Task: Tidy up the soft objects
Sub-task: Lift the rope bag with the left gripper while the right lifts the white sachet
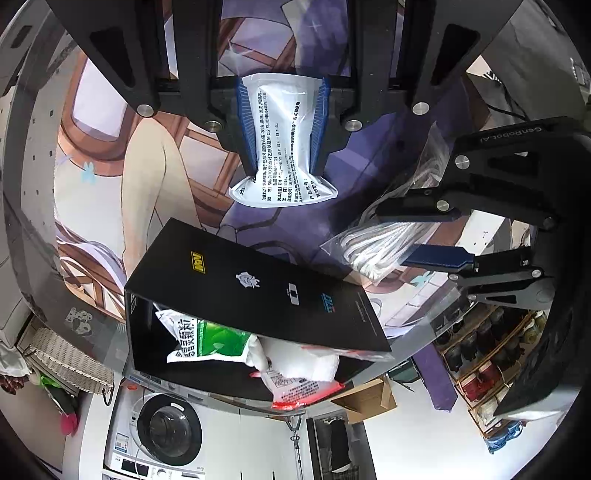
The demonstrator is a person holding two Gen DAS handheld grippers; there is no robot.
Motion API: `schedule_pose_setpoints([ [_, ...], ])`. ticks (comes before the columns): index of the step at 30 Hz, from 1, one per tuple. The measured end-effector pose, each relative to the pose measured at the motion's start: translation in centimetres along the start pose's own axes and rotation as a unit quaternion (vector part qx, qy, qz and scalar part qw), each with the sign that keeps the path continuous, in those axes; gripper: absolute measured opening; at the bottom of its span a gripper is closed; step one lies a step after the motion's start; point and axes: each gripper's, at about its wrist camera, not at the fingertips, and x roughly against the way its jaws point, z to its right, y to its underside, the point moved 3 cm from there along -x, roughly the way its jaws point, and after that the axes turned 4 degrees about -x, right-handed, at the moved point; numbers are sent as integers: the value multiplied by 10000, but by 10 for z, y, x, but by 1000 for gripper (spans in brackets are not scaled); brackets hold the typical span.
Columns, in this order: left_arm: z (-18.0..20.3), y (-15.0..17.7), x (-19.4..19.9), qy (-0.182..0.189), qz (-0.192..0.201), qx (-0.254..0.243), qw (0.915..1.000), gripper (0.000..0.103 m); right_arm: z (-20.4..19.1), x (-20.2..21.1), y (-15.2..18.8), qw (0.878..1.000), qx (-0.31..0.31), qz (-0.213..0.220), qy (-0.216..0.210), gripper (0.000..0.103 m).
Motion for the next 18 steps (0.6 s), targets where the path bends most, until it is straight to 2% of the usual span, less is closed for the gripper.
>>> schedule_pose_setpoints([
  [7, -3, -5, 2, 1, 95, 5, 10000, 33, 4, 2, -5, 10000, -21, 56, -53, 27],
  [10, -4, -2, -5, -14, -33, 84, 10000, 34, 4, 2, -4, 10000, -19, 37, -64, 27],
  [11, -5, -1, -10, -43, -112, 89, 9999, 38, 3, 1, -3, 10000, -19, 30, -71, 27],
  [13, -4, 0, -16, -73, -213, 61, 9997, 56, 2, 1, -3, 10000, -20, 20, -82, 27],
  [14, -5, 0, -18, -40, -245, 109, 9996, 57, 2, 0, -3, 10000, -22, 18, -88, 27],
  [17, -7, 0, -18, 95, -261, 183, 9994, 49, 1, 0, -3, 9999, -41, 14, -103, 27],
  [18, -8, -1, -16, 57, -214, 173, 9996, 41, 1, 0, -3, 9999, -44, 15, -105, 27],
])
